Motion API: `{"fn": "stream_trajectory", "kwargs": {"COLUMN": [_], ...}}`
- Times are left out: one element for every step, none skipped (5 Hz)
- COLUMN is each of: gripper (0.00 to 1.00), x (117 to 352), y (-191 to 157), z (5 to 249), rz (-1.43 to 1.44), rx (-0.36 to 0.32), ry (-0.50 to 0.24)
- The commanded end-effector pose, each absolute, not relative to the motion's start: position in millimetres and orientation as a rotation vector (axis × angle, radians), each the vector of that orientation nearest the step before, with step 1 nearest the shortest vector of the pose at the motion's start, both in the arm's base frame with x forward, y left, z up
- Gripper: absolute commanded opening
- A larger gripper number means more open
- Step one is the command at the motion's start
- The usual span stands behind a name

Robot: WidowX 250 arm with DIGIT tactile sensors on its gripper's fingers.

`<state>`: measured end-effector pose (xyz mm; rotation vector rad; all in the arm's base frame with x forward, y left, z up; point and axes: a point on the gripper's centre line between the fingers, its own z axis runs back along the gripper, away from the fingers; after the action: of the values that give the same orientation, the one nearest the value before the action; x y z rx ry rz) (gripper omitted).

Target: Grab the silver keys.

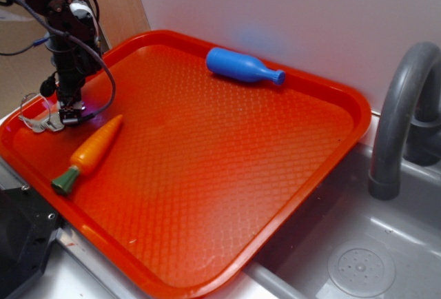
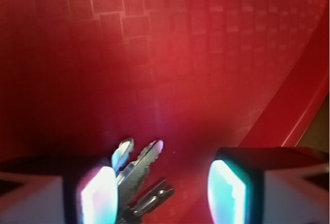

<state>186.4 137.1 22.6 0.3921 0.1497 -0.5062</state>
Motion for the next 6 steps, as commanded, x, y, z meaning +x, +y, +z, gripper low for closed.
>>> {"fn": "stream_trajectory", "kwargs": {"gripper": [0.00, 0.00, 0.00, 0.00, 0.00, 0.00], "x": [189.3, 180.9, 172.2, 165.0, 162.4, 153.4], "y": [139.5, 140.5, 145.3, 147.6, 152.0, 155.7], "z": [28.3, 41.0, 53.6, 64.9, 75.8, 93.7], "rz": [-0.505, -0.518, -0.515, -0.529, -0.512, -0.525], "rx": [0.352, 0.310, 0.279, 0.252, 0.223, 0.168], "ry": [0.106, 0.094, 0.101, 0.098, 0.098, 0.079]}}
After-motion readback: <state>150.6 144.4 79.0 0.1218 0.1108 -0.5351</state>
